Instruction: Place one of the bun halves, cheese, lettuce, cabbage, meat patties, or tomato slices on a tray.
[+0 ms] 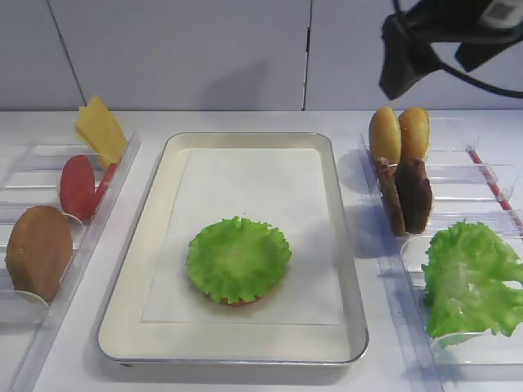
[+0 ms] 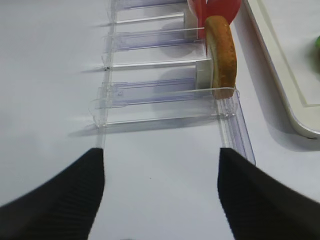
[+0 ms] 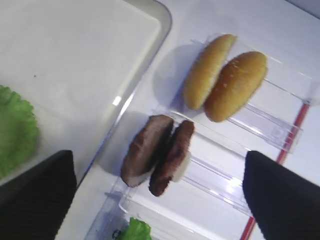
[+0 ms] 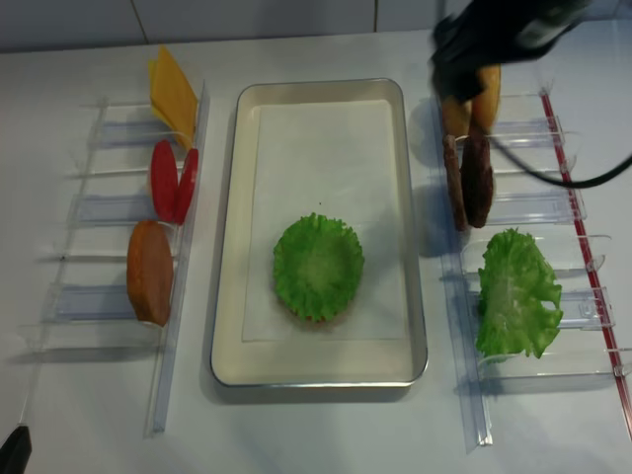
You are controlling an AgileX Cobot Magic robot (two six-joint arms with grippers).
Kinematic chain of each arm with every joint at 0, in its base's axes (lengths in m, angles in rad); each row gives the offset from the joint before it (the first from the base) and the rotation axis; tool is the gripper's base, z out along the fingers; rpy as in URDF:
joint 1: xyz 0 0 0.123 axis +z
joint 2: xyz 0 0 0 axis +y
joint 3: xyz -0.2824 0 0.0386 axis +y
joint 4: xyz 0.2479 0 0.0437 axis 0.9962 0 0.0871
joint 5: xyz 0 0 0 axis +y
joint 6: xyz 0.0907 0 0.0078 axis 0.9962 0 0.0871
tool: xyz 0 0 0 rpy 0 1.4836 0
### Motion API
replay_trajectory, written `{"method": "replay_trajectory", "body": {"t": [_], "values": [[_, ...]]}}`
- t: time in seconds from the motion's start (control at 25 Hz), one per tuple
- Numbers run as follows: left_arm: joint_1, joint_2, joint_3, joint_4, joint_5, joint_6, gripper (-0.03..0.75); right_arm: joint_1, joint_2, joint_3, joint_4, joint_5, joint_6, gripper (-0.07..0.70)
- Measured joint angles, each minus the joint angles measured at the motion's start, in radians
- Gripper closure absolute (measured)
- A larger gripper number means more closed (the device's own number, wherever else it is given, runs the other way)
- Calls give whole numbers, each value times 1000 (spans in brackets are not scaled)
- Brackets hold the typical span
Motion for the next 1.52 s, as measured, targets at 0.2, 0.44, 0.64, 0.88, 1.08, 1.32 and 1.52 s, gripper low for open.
{"method": "replay_trajectory", "body": {"t": [0.2, 0.44, 0.64, 0.88, 1.08, 1.32, 1.52], "values": [[0, 0, 0, 0, 0, 0, 244, -105, -188, 167, 67, -64, -46, -57], [0, 0, 0, 0, 0, 0, 244, -144, -579, 465, 97, -96, -66, -56], [0, 0, 0, 0, 0, 0, 244, -243, -847, 656, 101, -38, -47, -55], [0, 0, 0, 0, 0, 0, 244, -268, -1119, 861, 120, -5, -42, -53], [0, 0, 0, 0, 0, 0, 244, -270, -1308, 934, 80, 49, 3, -36], [0, 0, 0, 0, 0, 0, 244, -272, -1476, 948, 14, 49, 86, 12], [0, 0, 0, 0, 0, 0, 244, -272, -1487, 949, -2, 49, 103, 16]]}}
